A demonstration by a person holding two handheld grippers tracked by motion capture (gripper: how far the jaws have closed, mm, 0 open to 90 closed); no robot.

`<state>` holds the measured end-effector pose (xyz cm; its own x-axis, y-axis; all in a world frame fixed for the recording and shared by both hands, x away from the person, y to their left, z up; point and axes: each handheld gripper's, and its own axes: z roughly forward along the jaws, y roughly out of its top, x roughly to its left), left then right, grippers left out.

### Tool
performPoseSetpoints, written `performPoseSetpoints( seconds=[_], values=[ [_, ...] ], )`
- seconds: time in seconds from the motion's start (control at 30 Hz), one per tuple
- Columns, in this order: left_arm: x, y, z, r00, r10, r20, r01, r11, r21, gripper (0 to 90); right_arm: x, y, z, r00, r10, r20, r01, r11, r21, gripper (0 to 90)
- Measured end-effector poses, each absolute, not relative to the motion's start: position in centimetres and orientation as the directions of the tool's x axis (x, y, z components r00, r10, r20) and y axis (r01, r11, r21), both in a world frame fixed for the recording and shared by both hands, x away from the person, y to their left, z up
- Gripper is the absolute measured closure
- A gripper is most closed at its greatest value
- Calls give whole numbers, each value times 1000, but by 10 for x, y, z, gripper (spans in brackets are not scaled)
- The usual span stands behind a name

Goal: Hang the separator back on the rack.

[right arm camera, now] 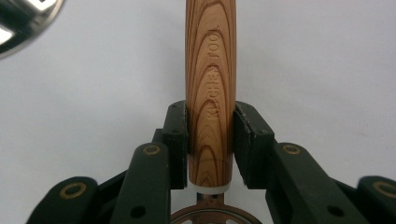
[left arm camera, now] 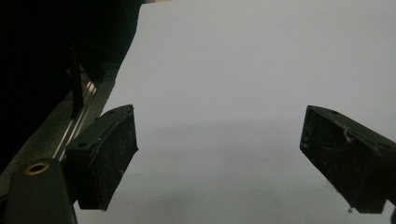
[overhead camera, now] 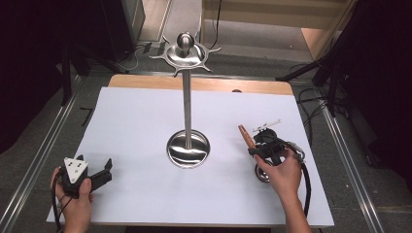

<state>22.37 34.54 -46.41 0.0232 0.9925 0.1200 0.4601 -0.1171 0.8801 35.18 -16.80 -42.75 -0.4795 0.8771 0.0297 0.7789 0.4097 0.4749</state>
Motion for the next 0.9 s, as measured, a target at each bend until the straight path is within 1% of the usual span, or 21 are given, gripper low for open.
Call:
performPoseSetpoints(
  seconds=[0.13, 0.17, 0.2, 0.3, 0.4, 0.47, 0.57, 0.63, 0.7, 0.77, 0.9],
  values=[
    [224, 345, -464, 25, 993, 118, 458, -116, 881, 120, 348, -170, -419, -489, 871, 44, 755, 397, 522, 696],
    [224, 345, -464, 24, 993, 116, 458, -115, 882, 120, 348, -170, -419, -489, 871, 44, 755, 397, 522, 696],
    [224, 346, -464, 24, 993, 115, 457, -113, 882, 121, 345, -169, -414, -488, 871, 54, 743, 382, 550, 696],
    [224, 345, -464, 24, 993, 117, 458, -115, 882, 121, 343, -169, -409, -492, 869, 61, 732, 374, 570, 695],
    [224, 346, -464, 25, 993, 115, 457, -114, 882, 121, 337, -167, -400, -508, 857, 83, 697, 353, 624, 695],
    [224, 346, -464, 25, 993, 116, 458, -114, 882, 121, 336, -167, -399, -507, 857, 87, 693, 345, 633, 696],
    [224, 345, -464, 24, 993, 119, 458, -117, 881, 121, 333, -166, -392, -526, 842, 122, 671, 323, 668, 696],
    [223, 345, -464, 24, 993, 119, 458, -117, 882, 121, 328, -165, -387, -533, 839, 108, 641, 317, 699, 696],
    [224, 345, -464, 23, 992, 120, 457, -117, 882, 120, 327, -165, -385, -536, 837, 108, 635, 316, 705, 696],
    [224, 345, -464, 23, 992, 122, 458, -119, 881, 121, 324, -164, -381, -544, 833, 105, 612, 308, 729, 696],
    [224, 346, -464, 25, 993, 116, 457, -114, 882, 121, 319, -163, -376, -561, 819, 122, 568, 274, 776, 695]
  ],
)
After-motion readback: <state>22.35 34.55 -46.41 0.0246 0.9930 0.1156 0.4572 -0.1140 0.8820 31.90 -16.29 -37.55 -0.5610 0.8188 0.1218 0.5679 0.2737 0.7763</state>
